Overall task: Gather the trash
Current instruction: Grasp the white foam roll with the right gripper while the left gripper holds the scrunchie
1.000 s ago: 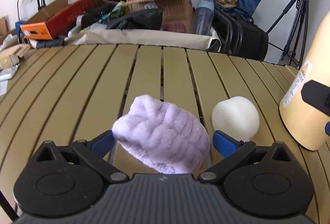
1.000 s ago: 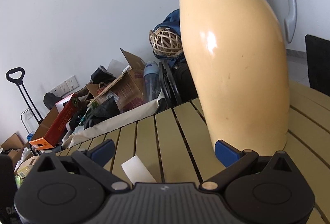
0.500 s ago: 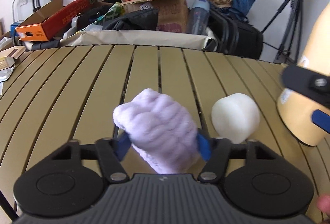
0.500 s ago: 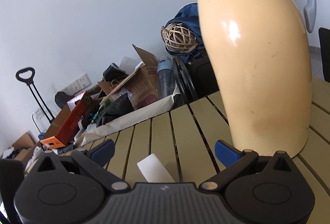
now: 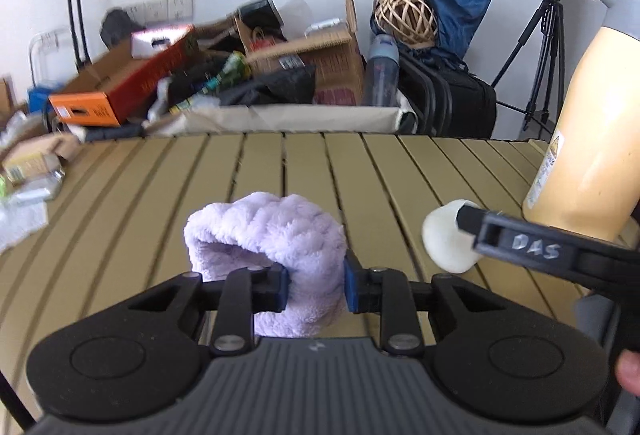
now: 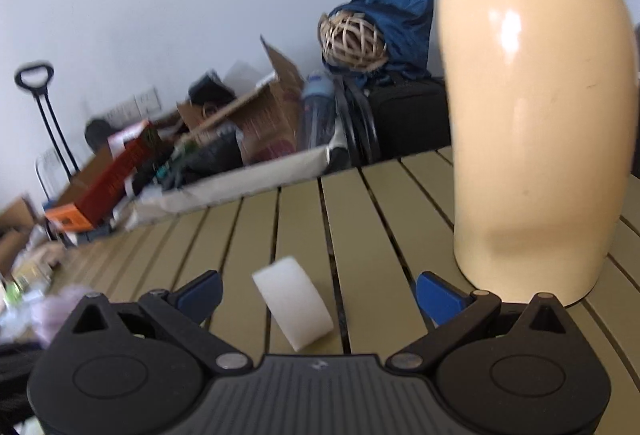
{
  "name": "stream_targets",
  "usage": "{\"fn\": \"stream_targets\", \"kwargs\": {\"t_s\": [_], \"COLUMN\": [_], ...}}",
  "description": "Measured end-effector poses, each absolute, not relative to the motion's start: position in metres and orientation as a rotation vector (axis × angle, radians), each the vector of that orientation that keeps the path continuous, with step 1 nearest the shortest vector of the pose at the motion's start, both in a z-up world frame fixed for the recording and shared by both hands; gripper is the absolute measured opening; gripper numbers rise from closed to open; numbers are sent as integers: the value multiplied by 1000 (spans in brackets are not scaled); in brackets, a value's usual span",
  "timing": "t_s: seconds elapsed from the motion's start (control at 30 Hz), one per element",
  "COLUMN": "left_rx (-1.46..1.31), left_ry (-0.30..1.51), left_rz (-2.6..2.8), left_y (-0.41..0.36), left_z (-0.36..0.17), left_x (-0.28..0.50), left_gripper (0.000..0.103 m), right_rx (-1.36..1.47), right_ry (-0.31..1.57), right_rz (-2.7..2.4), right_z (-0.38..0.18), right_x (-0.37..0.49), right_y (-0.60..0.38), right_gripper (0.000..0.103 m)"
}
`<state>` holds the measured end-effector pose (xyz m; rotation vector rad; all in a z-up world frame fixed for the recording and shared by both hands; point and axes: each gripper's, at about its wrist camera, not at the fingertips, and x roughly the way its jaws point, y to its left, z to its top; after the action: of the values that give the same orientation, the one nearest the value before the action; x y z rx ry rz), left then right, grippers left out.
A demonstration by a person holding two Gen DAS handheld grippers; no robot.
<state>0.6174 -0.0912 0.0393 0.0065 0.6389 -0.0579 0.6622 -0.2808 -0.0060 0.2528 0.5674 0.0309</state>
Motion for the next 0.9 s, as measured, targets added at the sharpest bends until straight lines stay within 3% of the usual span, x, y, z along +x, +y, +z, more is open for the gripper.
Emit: {"fn": "stream_targets", "kwargs": {"t_s": [0.3,0.4,0.63,0.83,0.9], "left_rx": [39,54,89,79,81], "left_ry": [627,618,594,588,585], "left_rz": [-56,-49,-43,-42,-41], "left_y": [-75,-70,-62,-59,-57], "left_z": [45,45,50,51,51], "left_x": [597,591,576,568,566], "left_gripper": [26,26,26,26,26], "right_rx": [114,86,45,96,138], "right_ry": [624,622,627,621,618], "right_rz": [42,53,71,86,101], "right_z": [-15,-13,-16,-17,-17], "right_x": [673,675,681,680,680], "right_y": [-253,-248,-241,-248,-253], "right_gripper": [103,94,87,65,41]}}
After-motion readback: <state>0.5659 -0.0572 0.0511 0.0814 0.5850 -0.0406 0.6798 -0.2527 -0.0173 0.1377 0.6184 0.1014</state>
